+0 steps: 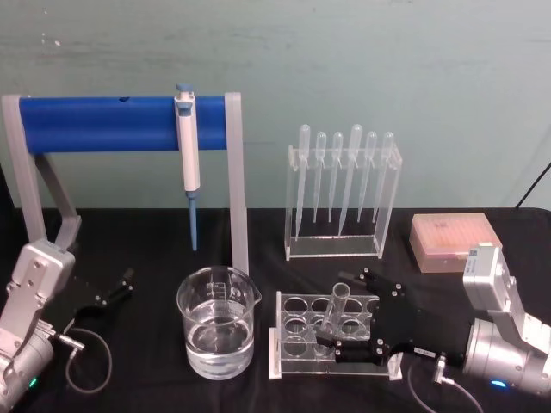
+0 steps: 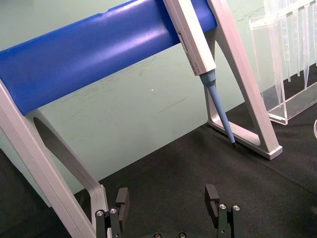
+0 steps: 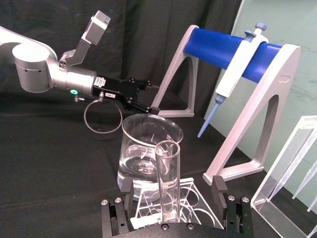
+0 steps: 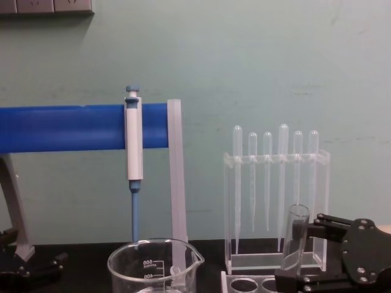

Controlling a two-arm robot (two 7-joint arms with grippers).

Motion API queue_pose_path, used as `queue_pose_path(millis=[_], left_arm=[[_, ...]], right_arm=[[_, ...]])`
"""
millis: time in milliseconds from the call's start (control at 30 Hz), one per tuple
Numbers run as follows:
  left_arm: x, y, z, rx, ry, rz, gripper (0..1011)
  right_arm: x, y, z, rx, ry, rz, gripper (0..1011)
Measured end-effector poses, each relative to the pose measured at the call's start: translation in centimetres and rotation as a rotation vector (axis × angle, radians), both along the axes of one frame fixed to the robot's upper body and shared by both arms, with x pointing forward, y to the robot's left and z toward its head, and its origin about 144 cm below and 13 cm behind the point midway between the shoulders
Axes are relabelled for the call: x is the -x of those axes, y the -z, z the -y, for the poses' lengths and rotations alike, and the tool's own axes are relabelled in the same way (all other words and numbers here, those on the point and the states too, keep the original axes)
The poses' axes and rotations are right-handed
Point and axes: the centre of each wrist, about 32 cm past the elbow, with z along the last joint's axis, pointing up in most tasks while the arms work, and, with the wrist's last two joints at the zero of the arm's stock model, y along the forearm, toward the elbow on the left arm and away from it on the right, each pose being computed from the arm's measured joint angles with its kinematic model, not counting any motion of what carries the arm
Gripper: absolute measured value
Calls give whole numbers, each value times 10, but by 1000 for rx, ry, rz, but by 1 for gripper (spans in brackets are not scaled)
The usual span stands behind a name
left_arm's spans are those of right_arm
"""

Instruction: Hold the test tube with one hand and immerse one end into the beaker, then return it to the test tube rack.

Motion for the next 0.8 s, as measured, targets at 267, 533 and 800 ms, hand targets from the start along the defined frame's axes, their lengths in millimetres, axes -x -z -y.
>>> queue_pose_path(millis=[267, 533, 800], left_arm=[[0, 0, 0, 0, 0, 0, 1000], [0, 0, 0, 0, 0, 0, 1000], [0, 0, 0, 0, 0, 0, 1000]], right_arm=[[0, 0, 0, 1, 0, 1, 995], [1, 0, 1, 0, 0, 3, 821], [1, 0, 1, -1, 0, 4, 575]])
